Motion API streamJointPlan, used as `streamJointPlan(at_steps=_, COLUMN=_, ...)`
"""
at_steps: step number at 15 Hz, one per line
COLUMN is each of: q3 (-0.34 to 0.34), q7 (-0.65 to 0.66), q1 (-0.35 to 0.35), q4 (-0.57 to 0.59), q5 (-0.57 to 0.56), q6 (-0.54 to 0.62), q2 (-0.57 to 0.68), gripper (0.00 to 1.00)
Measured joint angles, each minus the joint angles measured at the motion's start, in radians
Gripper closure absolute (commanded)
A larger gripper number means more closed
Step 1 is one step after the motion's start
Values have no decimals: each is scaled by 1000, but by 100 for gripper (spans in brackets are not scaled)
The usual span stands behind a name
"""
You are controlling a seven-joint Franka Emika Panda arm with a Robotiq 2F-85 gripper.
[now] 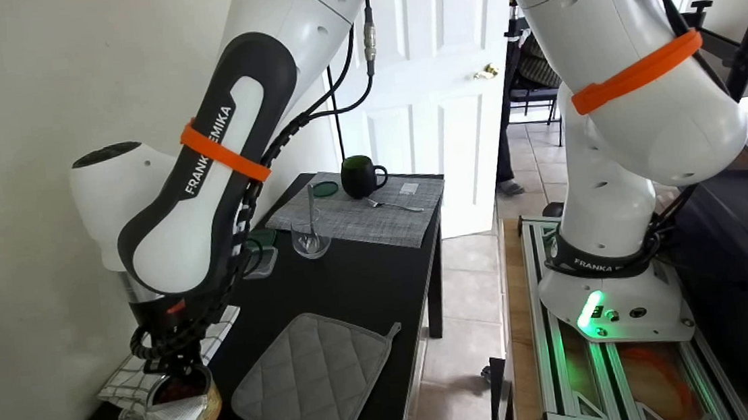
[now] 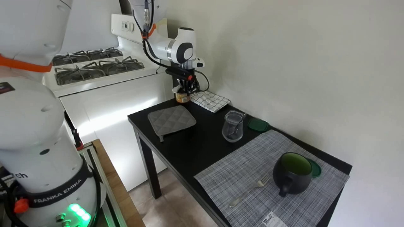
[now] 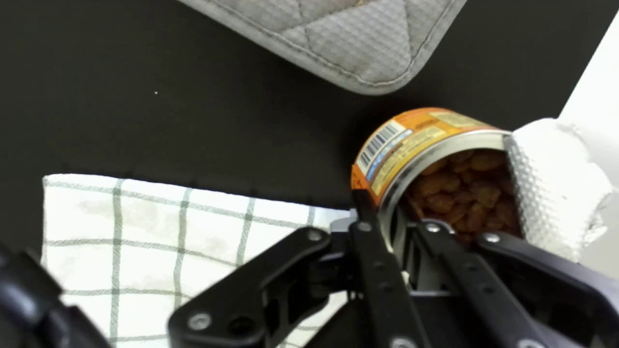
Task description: Move the tin to the left side of the mat
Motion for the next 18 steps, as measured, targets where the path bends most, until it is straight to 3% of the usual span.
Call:
streamJointPlan(at_steps=10, q3=-37, q7=93, q1=123, q4=-39, q5=-76, q6=46, q2=17, gripper=97)
streamJointPlan(at_steps=18, q3=-125, q7=307, q1=211, q4=-157, q5=-204, q6=-73, q2=-95, gripper=97)
